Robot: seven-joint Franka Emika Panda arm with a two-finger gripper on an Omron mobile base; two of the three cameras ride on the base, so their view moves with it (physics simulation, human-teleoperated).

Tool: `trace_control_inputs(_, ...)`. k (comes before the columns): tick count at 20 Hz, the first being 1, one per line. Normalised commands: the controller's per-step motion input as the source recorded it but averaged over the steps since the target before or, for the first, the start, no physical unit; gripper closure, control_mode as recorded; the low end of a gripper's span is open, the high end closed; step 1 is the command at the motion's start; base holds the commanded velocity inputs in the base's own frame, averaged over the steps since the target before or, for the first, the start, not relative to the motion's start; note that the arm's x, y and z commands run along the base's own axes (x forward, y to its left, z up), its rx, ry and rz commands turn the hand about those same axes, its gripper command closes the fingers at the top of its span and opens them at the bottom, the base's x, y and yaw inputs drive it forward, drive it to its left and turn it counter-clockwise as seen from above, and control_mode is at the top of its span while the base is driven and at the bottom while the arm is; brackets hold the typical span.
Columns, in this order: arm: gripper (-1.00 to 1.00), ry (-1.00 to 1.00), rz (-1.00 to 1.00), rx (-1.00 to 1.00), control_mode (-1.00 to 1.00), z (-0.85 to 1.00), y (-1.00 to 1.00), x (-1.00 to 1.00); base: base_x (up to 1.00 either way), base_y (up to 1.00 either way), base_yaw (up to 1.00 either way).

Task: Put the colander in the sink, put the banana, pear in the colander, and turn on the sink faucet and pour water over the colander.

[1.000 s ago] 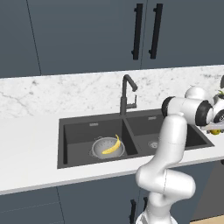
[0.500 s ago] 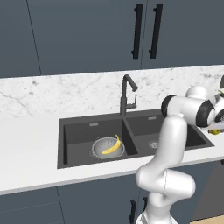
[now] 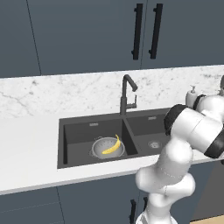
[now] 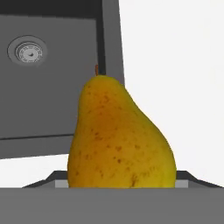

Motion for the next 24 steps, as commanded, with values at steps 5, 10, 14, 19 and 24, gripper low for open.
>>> trace_control_inputs(5, 1.00, -0.21, 0.17, -0.15, -1.00, 0.34, 1.00, -0.23, 0.00, 0.00, 0.00)
trace_control_inputs(10, 1.00, -0.01, 0.16, -0.05, -1.00, 0.58, 1.00, 0.00, 0.00, 0.00, 0.00)
trace_control_inputs(14, 1.00, 0.20, 0.16, 0.00, -1.00, 0.46, 1.00, 0.01, 0.00, 0.00, 0.00)
trace_control_inputs(19, 1.00, 0.27, 0.17, 0.00, -1.00, 0.22, 1.00, 0.09, 0.00, 0.00, 0.00)
trace_control_inputs(24, 1.00, 0.17, 0.21, 0.00, -1.00, 0.00, 1.00, 0.19, 0.00, 0.00, 0.00)
